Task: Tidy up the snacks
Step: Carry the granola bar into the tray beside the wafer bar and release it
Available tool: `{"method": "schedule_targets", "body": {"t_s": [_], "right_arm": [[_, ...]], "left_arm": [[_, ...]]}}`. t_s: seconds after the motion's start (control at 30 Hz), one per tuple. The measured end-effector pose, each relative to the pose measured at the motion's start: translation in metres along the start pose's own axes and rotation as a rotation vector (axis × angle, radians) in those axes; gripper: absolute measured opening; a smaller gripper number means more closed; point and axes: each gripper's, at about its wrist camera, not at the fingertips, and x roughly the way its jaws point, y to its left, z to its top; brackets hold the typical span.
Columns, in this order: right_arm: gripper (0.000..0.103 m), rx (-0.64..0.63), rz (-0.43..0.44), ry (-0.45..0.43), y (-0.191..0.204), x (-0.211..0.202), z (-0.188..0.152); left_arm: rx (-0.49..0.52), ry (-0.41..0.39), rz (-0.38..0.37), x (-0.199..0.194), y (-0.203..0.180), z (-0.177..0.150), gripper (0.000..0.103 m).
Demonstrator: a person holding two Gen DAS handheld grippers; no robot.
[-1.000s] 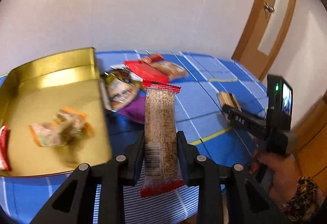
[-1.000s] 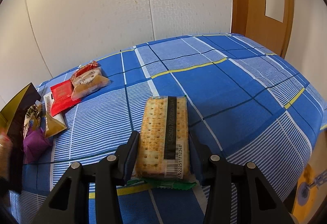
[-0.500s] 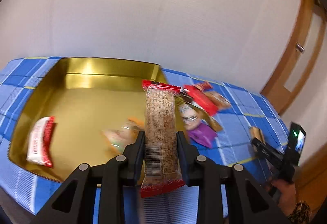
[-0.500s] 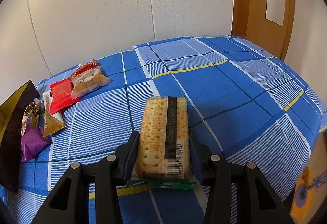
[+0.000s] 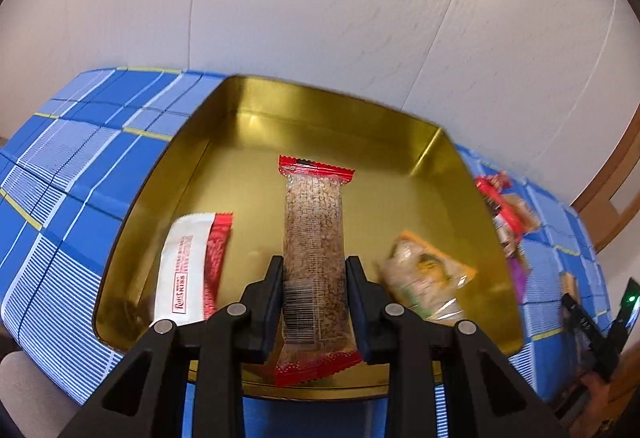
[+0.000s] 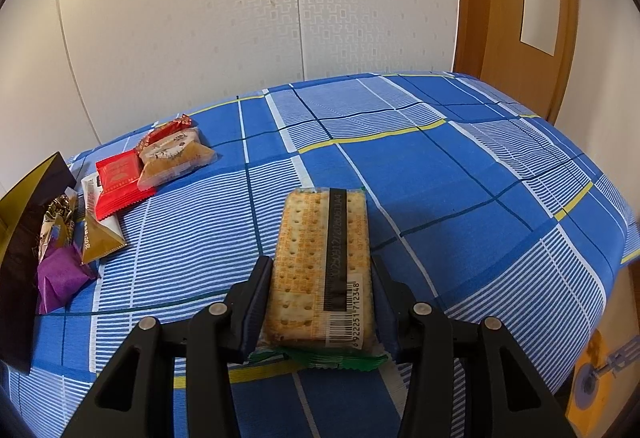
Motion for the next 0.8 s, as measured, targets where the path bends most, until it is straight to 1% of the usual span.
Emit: {"method": "schedule_targets", "body": {"t_s": [0.13,0.23,0.3,0.47,0.53,0.63,0.67,0.8], "right_arm": [[0.049,0.0,0.0,0.0,0.0,0.0,0.0],[0.05,-0.003,0.0,0.0,0.001,0.0,0.0],[0.05,-0.006,-0.002,0.0,0.001,0.0,0.0],[0.05,-0.007,-0.003,0.0,0.001,0.0,0.0],[0.05,-0.007,-0.003,0.0,0.001,0.0,0.0],[0.05,-0.006,-0.003,0.0,0.002,0.0,0.0],[0.05,-0.006,-0.003,0.0,0.002,0.0,0.0],[0.05,-0.007,-0.004,0.0,0.002,0.0,0.0]], "left_arm": [[-0.007,0.031,0.022,0.011,0.01,-0.005,0.03],[0.013,0.025,0.044,0.014,0.009,-0.006,0.03],[0.013,0.026,0.049,0.015,0.01,-0.004,0.03],[0.012,0.016,0.087,0.014,0.014,-0.004,0.032],[0.035,0.01,0.121,0.015,0.013,-0.005,0.035],[0.061,0.02,0.204,0.021,0.014,-0.006,0.035],[0.064,0.017,0.217,0.021,0.015,-0.006,0.035],[0.067,-0.002,0.211,0.016,0.016,-0.009,0.035]]}}
